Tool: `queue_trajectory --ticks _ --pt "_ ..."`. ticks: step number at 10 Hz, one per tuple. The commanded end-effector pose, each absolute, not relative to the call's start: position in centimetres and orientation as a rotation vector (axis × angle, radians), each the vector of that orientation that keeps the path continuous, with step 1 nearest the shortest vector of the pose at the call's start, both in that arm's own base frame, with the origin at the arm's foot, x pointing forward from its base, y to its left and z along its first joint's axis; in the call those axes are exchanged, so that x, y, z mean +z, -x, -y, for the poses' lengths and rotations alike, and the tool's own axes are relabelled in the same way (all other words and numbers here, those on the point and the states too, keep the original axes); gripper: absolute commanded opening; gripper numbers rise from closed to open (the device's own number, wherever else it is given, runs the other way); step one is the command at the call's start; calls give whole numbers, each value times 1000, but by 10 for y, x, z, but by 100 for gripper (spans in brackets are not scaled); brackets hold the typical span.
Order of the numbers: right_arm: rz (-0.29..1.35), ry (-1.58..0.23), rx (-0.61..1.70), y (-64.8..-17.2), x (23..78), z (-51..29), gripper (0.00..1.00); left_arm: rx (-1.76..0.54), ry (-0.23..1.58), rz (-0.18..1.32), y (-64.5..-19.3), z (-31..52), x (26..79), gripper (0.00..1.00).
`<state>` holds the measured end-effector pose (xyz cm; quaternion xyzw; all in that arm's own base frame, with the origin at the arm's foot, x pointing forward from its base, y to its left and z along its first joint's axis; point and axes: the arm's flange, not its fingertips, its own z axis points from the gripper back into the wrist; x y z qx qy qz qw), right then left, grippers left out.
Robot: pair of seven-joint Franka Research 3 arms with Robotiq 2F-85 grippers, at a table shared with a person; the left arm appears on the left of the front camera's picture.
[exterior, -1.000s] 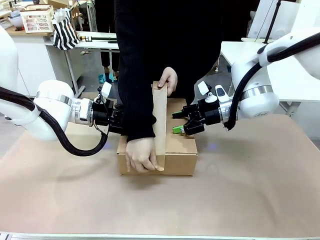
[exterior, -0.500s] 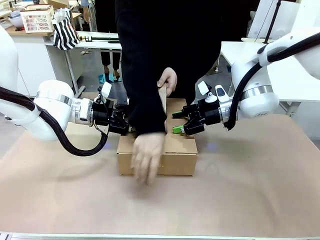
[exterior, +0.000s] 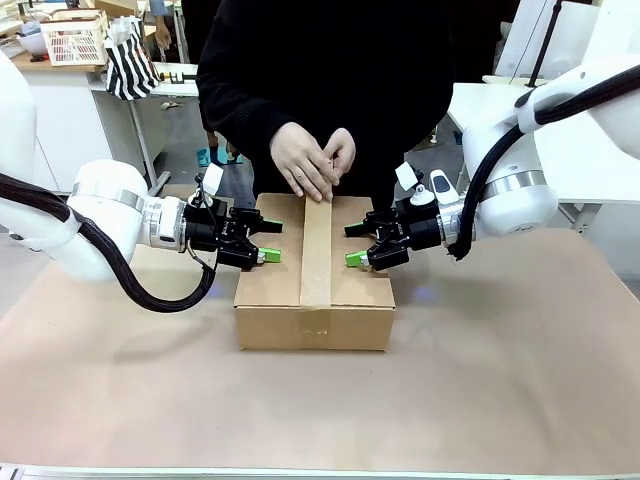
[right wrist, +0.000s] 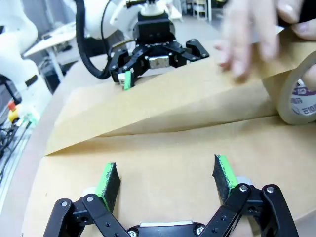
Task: Pack the gift set into the box.
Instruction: Press and hold the closed box until the human finishes sealing it.
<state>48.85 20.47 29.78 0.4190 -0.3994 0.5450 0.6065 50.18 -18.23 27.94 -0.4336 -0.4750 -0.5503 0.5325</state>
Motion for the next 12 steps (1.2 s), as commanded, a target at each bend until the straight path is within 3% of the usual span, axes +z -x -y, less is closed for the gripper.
queue_trajectory --ticks 1,12 --pt "915 -948 1261 -486 296 -205 100 -1300 1033 1131 -501 182 276 100" --pt "915 -948 1261 -486 296 -205 100 -1300 1033 1131 -501 182 276 100"
